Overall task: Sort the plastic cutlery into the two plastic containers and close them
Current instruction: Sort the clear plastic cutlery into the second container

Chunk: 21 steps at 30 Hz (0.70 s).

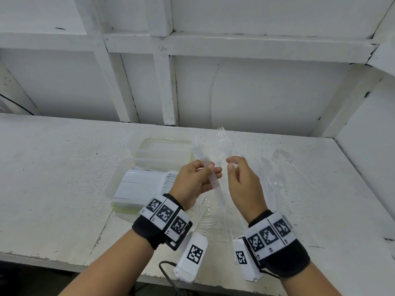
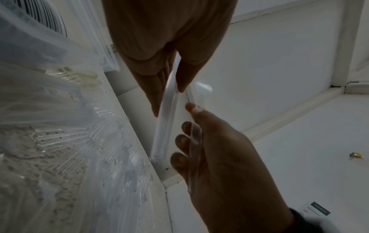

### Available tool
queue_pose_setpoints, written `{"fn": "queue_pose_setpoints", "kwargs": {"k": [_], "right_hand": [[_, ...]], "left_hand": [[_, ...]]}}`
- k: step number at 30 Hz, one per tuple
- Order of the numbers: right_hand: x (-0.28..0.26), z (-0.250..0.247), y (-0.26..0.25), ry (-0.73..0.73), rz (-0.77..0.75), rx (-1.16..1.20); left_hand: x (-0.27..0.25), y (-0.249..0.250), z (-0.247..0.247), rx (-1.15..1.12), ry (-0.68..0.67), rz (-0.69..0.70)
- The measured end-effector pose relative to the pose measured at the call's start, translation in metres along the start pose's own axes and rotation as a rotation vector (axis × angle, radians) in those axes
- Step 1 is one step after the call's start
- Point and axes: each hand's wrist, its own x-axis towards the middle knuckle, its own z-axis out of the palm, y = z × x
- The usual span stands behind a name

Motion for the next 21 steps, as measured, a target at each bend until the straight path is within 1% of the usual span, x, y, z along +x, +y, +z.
{"fn": "queue_pose_setpoints", "kwargs": {"k": [3, 7, 11, 14, 18, 21], "right_hand": [[0.005, 0.011, 0.004, 0.029, -0.05, -0.022], [0.008, 0.021, 0.003, -0.04, -0.067, 0.028], [0.009, 0.024, 0.004, -0.038, -0.116, -0.099], [0.013, 0.025, 0.005, -0.079, -0.124, -0.112], [0.019, 0.025, 0.004, -0.147, -0.192, -0.273], [0.024, 0.024, 0.003, -0.182, -0.237, -0.329]], "left_hand": [[0.001, 0.0, 0.002, -0.005, -0.011, 0.003], [0.001, 0.0, 0.002, 0.015, -0.041, 0.029], [0.004, 0.002, -0.004, 0.022, -0.056, 0.013], [0.006, 0.004, -0.007, 0.031, -0.078, -0.005], [0.01, 0.008, -0.013, 0.08, -0.029, -0.039], [0.016, 0.01, -0.016, 0.127, 0.071, -0.033]]}}
